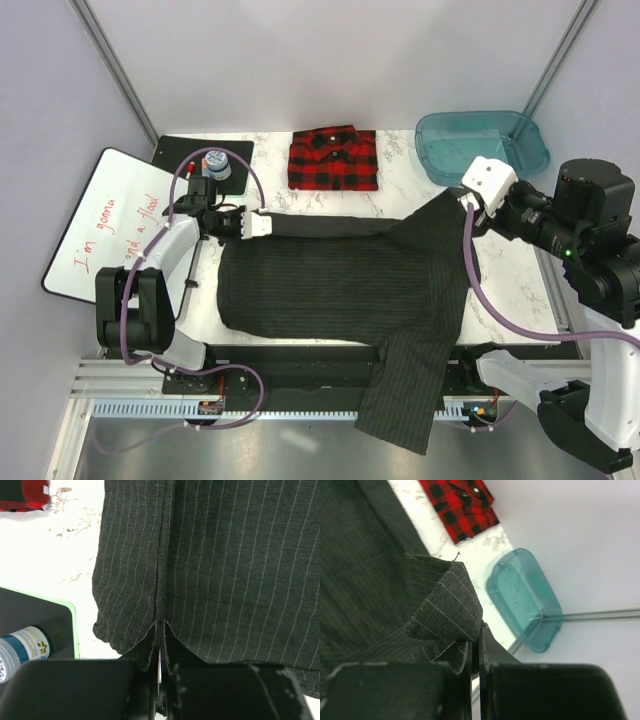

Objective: Fold and stack the long sleeve shirts
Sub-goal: Fold the shirt

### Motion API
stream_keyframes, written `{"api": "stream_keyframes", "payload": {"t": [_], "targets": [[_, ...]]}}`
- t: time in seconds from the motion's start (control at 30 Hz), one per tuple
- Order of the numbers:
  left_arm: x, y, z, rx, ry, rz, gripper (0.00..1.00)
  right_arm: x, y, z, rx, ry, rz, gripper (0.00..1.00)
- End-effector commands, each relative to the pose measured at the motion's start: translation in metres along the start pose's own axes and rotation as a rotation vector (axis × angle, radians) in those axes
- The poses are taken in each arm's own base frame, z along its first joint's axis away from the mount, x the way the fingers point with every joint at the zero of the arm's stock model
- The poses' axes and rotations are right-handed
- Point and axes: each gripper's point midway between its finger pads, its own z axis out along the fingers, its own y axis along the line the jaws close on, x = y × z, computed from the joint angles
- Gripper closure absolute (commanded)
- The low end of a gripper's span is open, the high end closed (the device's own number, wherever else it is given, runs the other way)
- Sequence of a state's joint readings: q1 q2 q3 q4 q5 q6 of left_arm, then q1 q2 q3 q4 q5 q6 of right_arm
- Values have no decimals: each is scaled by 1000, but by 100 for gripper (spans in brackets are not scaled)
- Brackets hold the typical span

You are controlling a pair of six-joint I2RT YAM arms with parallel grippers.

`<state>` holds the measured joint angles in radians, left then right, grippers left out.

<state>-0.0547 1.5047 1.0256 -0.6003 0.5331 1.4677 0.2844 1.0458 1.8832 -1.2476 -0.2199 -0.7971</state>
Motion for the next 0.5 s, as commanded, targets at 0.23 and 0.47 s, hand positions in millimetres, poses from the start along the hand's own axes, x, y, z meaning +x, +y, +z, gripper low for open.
{"api": "stream_keyframes", "payload": {"t": [0.23,0.47], "targets": [[3,-16,8,41,-9,32,98,-5,69,-20,-284,-75,104,99],[14,-44,13,90,24,65,98,3,72,-10,-314,-49,76,98]]}}
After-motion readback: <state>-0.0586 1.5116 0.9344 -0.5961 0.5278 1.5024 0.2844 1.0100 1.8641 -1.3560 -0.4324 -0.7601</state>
